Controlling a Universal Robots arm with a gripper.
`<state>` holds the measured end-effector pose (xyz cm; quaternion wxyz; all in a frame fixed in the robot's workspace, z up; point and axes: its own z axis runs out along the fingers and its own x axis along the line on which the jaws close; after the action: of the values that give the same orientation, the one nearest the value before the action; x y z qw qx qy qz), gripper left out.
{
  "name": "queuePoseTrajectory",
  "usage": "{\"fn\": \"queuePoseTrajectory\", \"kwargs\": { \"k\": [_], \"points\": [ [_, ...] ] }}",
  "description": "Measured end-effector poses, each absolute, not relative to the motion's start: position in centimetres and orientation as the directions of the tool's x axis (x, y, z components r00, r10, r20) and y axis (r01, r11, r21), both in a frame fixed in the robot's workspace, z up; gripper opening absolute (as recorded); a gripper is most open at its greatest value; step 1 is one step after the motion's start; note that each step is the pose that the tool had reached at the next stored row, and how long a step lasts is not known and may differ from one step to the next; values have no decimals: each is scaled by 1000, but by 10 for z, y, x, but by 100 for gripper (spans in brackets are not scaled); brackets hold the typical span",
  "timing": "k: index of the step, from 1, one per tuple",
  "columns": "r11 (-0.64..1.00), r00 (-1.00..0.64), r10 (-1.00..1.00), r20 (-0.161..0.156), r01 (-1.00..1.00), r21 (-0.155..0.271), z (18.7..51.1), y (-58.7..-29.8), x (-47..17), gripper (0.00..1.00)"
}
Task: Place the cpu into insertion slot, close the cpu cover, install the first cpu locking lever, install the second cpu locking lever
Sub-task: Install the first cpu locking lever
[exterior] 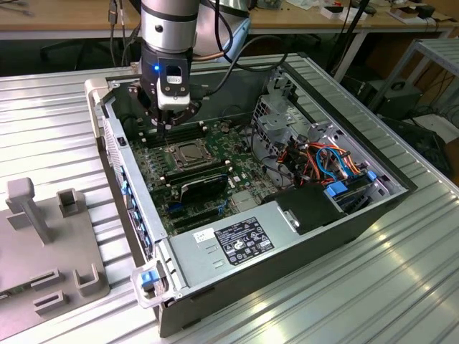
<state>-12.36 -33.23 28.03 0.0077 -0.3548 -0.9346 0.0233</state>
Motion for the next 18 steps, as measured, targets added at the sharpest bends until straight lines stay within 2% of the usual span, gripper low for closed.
{"fn": "queuePoseTrajectory", "kwargs": {
  "k": [6, 10, 18],
  "points": [
    [790, -791, 612, -1, 612, -47, 279, -328, -125, 11],
    [821, -821, 570, 14, 570, -27, 279, -328, -125, 11],
    [859, -859, 512, 12, 512, -24, 279, -327, -126, 11]
  ]
}}
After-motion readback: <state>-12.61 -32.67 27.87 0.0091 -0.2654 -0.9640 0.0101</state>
